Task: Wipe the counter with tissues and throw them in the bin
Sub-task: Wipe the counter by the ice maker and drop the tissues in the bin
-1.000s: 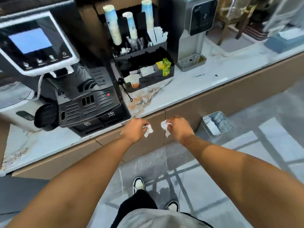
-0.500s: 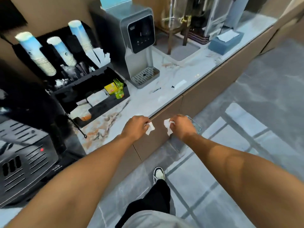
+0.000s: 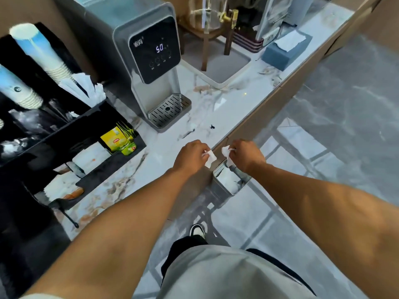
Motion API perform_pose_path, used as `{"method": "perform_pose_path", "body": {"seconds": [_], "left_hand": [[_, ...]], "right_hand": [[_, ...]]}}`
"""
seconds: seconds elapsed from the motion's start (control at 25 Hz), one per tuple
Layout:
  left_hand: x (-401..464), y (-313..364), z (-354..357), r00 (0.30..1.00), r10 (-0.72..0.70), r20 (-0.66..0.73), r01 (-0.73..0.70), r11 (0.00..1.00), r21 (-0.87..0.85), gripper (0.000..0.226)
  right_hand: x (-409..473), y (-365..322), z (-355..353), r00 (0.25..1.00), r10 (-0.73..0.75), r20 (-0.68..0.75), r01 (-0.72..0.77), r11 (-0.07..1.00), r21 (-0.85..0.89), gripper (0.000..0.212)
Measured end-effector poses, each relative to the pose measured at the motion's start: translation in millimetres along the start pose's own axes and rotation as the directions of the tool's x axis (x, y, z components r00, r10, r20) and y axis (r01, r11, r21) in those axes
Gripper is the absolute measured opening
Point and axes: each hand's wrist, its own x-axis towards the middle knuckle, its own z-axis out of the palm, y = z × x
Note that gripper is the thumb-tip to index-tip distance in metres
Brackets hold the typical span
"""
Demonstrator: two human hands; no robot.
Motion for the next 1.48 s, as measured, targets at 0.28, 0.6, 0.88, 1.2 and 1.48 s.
{"method": "perform_pose_path", "body": {"seconds": [0.28, 0.6, 0.88, 1.2, 1.48], "left_hand": [[35.1, 18.8, 30.2, 0.993, -0.117, -0.001, 0.117, 0.993, 0.03, 0.025], [48.6, 87.4, 95.5, 0.868, -0.479, -0.135, 0.472, 0.878, -0.078, 0.027], [70.0, 127.2, 152.3, 0.626, -0.769, -0.126, 0.726, 0.634, -0.266, 0.025], [107.7, 88.9, 255.1, 0.557, -0.831, 0.009, 0.781, 0.52, -0.346, 0.015], [127.2, 21.9, 353.1, 0.584, -0.812, 0.02, 0.766, 0.542, -0.347, 0.017]], "right_hand": [[57.6, 47.2, 12.6, 0.986, -0.091, 0.139, 0.094, 0.995, -0.018, 0.022], [129.7, 124.9, 6.6, 0.819, -0.336, 0.465, 0.411, 0.909, -0.066, 0.023], [164.8, 169.9, -1.9, 0.734, -0.387, 0.558, 0.487, 0.873, -0.036, 0.021], [200.1, 218.1, 67.6, 0.717, -0.323, 0.618, 0.457, 0.887, -0.067, 0.02], [230.9, 267.3, 175.3, 0.739, -0.238, 0.63, 0.35, 0.935, -0.058, 0.02]]}}
